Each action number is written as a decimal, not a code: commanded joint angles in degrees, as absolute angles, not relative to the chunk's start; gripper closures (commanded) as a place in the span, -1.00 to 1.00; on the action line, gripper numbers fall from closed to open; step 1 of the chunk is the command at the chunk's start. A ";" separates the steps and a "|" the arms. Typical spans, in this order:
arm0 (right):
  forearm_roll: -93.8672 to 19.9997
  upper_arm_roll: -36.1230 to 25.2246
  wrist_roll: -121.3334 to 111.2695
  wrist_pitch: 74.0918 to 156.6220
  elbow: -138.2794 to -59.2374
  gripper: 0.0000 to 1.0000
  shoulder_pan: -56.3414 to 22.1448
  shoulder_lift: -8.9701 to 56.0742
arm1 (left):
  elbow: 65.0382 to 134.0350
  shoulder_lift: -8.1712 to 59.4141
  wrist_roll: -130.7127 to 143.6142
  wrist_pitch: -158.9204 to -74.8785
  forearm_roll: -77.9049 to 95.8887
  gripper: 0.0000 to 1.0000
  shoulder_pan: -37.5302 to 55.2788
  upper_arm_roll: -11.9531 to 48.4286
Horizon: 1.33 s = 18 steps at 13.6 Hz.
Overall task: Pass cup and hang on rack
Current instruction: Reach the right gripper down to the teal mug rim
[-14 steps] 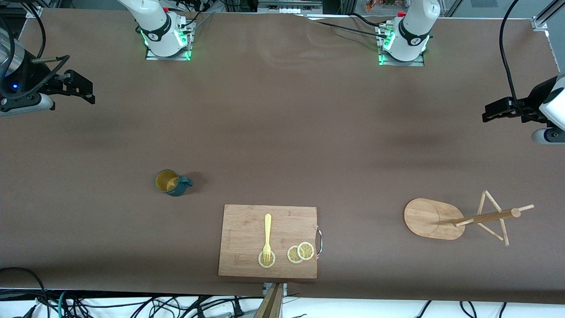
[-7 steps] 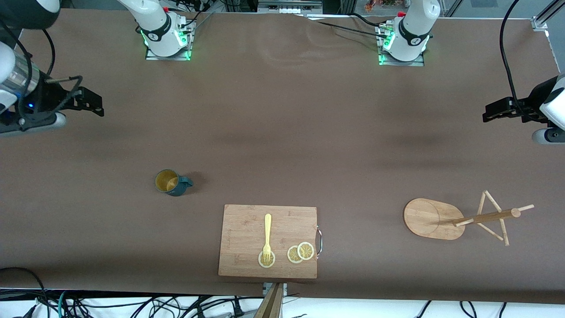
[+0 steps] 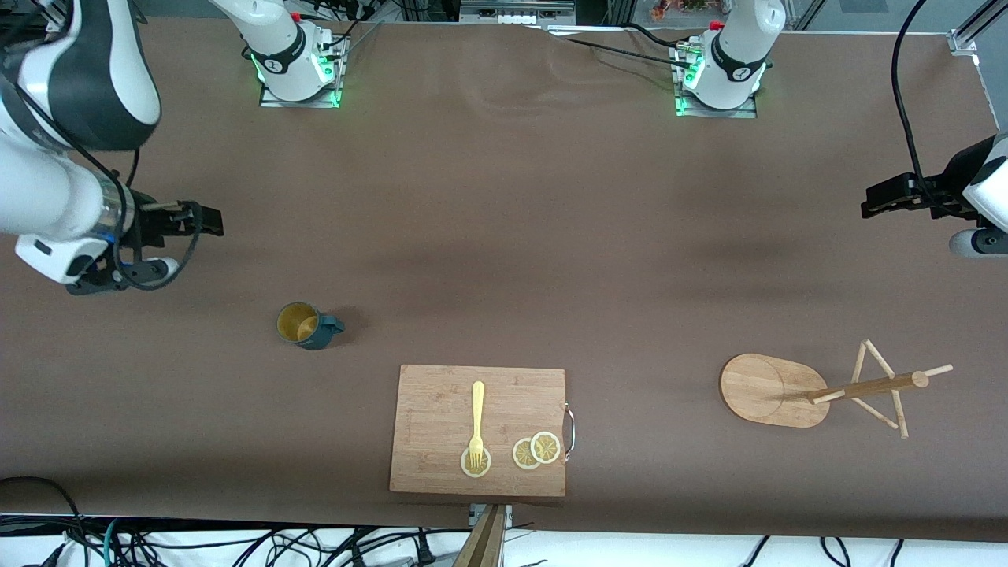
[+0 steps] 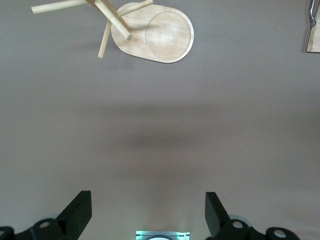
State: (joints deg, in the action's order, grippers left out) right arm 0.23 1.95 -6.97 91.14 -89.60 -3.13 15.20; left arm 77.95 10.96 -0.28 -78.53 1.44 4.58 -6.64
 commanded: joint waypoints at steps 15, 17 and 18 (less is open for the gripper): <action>-2.46 2.02 -5.72 120.23 -89.82 -0.77 -4.66 36.74 | 76.90 11.34 0.00 -78.40 2.02 -1.00 4.04 -6.77; -2.64 2.02 -5.71 119.71 -90.17 -0.55 -4.66 37.26 | 76.82 11.34 0.61 -78.31 2.02 -1.00 4.57 -6.68; -2.64 2.02 -5.71 119.53 -90.18 -0.37 -4.66 37.53 | 76.82 11.34 0.70 -78.40 2.02 -1.00 4.66 -6.68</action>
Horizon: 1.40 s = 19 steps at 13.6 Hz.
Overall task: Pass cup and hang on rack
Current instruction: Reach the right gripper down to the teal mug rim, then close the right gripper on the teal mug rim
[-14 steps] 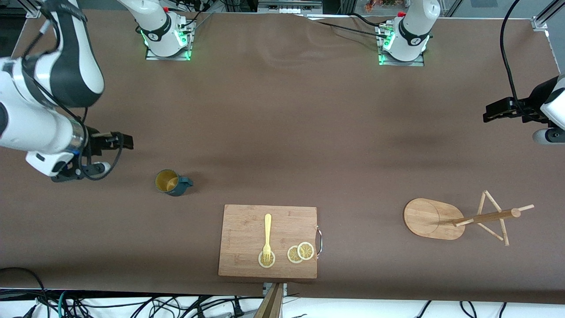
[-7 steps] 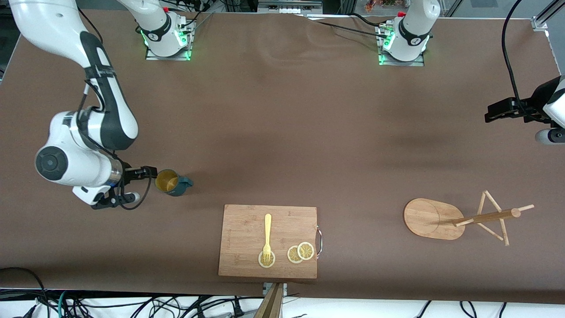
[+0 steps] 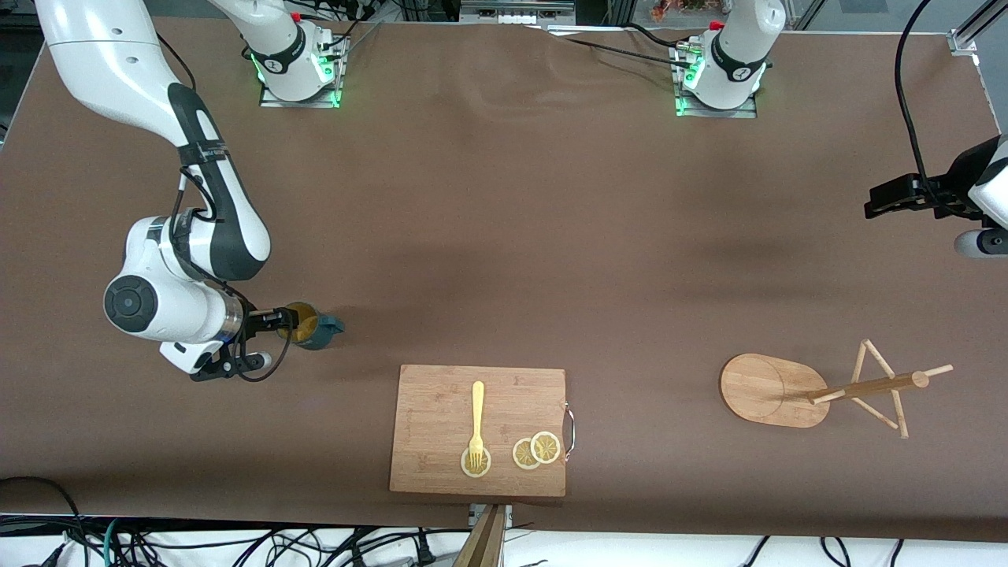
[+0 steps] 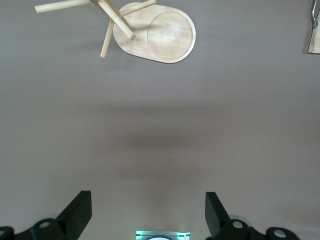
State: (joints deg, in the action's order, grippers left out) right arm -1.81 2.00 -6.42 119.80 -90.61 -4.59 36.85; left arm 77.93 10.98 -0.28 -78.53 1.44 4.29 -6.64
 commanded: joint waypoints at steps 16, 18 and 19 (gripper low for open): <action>-4.83 6.93 4.52 117.34 -89.31 1.00 -8.25 36.56 | 71.19 15.21 0.79 -78.31 2.11 -1.00 5.80 -6.59; -4.66 7.47 13.75 113.31 -85.45 1.00 -12.63 36.65 | 71.28 15.21 0.70 -78.31 2.11 -1.00 5.80 -6.59; -4.57 7.47 18.41 111.55 -83.69 1.00 -15.01 36.82 | 71.19 15.21 0.70 -78.31 2.11 -1.00 5.71 -6.68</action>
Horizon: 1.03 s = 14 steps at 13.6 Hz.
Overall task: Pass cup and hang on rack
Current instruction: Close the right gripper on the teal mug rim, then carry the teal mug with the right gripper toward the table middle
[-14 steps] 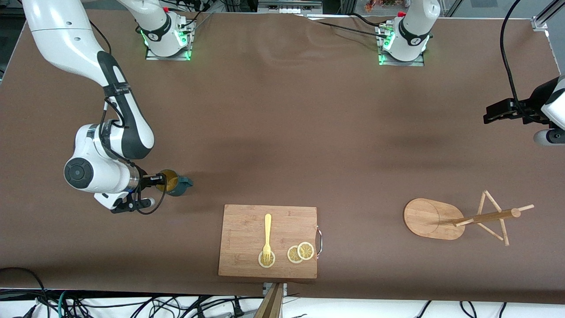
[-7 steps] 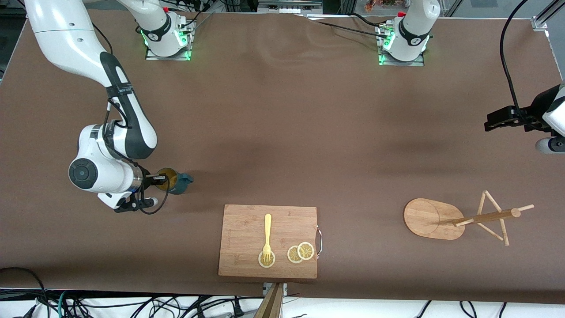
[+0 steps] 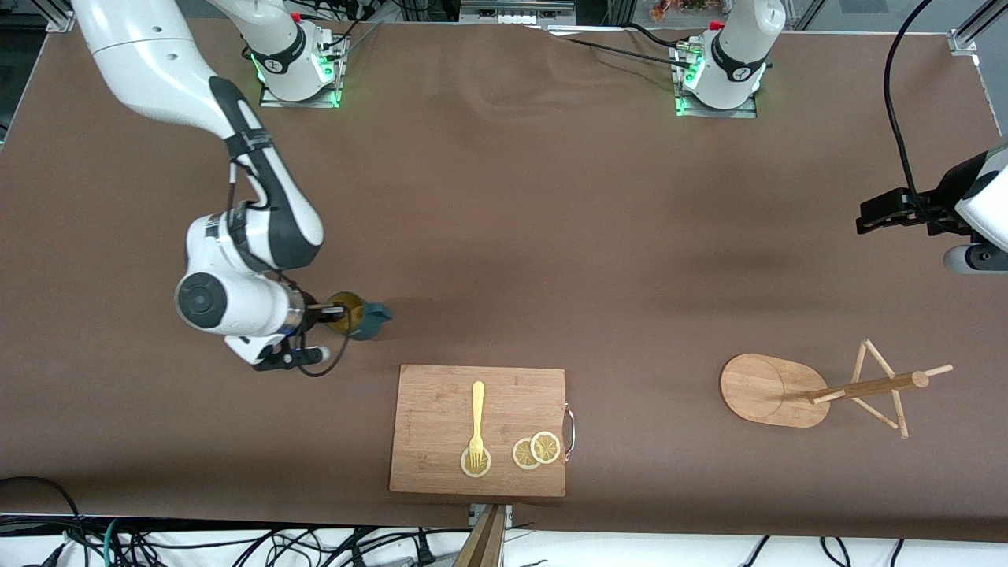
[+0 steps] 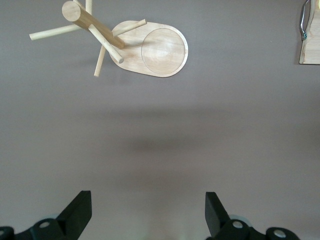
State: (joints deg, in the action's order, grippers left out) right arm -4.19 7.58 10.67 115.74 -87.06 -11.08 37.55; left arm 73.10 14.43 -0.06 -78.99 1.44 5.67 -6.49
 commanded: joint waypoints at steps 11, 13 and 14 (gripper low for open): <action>-0.89 6.94 57.21 113.28 -68.21 1.00 -49.55 48.15 | 71.19 15.21 0.62 -78.49 2.11 -1.00 5.71 -6.68; -0.79 6.94 58.79 116.18 -68.03 1.00 -51.84 49.39 | 71.19 15.21 0.53 -78.31 2.11 -1.00 5.54 -6.68; -0.70 6.94 59.32 117.32 -67.94 1.00 -52.46 50.00 | 71.28 15.21 0.44 -78.22 2.20 -1.00 5.28 -6.77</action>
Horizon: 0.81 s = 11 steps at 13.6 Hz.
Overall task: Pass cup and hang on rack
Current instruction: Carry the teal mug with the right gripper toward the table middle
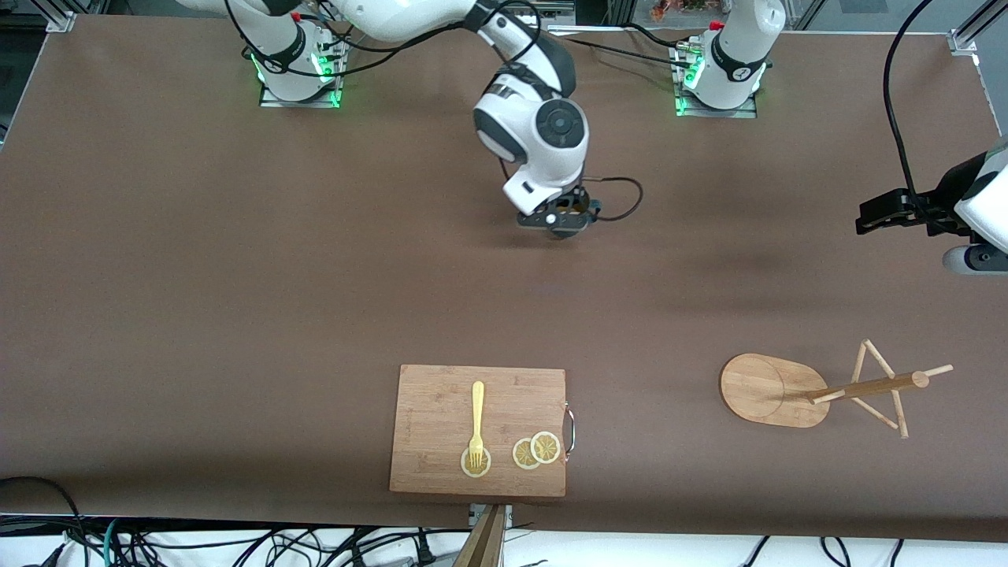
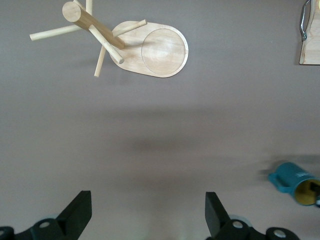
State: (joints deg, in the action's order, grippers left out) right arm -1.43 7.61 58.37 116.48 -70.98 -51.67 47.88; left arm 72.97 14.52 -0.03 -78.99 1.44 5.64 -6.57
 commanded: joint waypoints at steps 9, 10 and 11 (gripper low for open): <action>-0.62 6.94 59.32 120.32 -68.03 0.42 -52.56 52.29 | 71.28 15.21 0.09 -78.31 2.11 -1.00 5.45 -6.68; -0.62 6.94 59.33 120.32 -68.03 0.34 -52.56 52.29 | 71.37 15.21 0.00 -78.31 2.20 -1.00 5.54 -6.68; -0.62 6.94 59.24 119.97 -68.03 0.19 -52.47 52.21 | 71.37 15.21 -0.09 -78.31 2.37 -1.00 5.62 -6.68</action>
State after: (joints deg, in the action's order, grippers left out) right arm -1.36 6.72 58.72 120.29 -69.71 -52.50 51.33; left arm 72.97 14.57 -0.03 -78.98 1.44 5.32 -6.53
